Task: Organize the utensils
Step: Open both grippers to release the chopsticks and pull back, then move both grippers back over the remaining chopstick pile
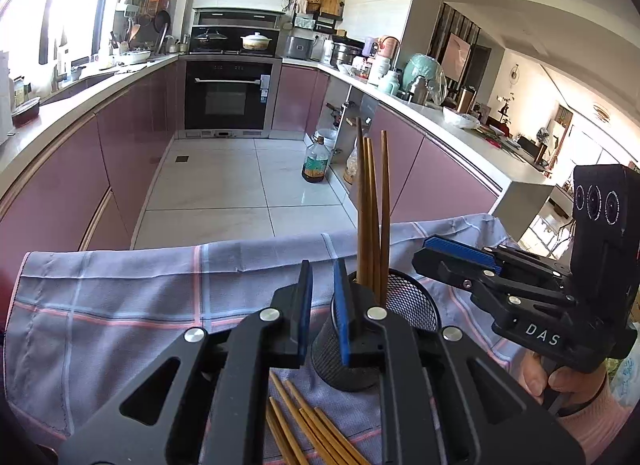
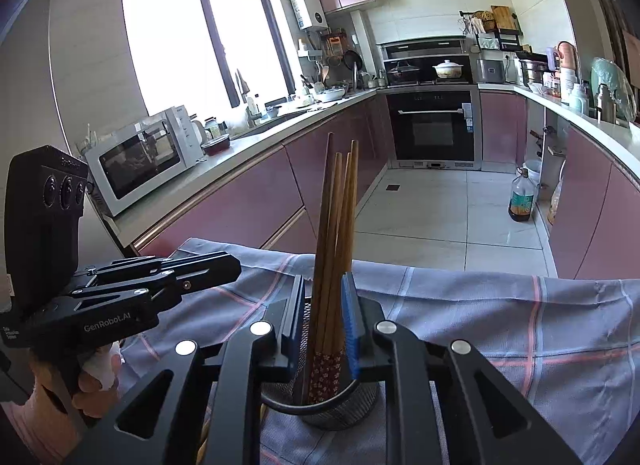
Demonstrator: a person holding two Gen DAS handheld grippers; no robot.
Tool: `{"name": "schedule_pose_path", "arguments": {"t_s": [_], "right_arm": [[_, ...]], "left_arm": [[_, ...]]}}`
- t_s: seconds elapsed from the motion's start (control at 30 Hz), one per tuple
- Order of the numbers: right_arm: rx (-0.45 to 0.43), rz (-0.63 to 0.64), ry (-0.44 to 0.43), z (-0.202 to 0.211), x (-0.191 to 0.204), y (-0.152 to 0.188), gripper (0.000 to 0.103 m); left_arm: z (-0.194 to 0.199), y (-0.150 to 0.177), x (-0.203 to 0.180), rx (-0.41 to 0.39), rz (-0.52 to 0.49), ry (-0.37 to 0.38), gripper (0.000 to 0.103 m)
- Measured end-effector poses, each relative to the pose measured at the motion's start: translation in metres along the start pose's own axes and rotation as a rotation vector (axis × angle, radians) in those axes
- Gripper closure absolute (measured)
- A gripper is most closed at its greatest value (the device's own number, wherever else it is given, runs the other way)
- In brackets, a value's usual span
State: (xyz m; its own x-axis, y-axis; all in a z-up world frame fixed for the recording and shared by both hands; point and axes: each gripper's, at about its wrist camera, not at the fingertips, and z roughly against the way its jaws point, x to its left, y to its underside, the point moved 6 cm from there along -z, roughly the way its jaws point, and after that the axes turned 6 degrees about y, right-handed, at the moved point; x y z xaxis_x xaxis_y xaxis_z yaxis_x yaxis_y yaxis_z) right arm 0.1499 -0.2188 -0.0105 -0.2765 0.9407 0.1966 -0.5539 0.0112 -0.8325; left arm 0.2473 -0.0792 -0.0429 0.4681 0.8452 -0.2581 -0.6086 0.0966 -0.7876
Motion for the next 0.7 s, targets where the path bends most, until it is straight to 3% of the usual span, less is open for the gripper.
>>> {"name": "schedule_pose_path", "arguments": {"t_s": [0.27,0.7], "right_arm": [[0.019,0.062,-0.084,0.031,0.024,0.025,0.077],[0.248,0.064,-0.134,0.006,0.046,0.114,0.077]], "left_arm": [[0.039,0.032,0.017,-0.017,0.011,-0.046,0.081],[0.036,0.132,0.026,0.174,0.017,-0.052,0.08]]}}
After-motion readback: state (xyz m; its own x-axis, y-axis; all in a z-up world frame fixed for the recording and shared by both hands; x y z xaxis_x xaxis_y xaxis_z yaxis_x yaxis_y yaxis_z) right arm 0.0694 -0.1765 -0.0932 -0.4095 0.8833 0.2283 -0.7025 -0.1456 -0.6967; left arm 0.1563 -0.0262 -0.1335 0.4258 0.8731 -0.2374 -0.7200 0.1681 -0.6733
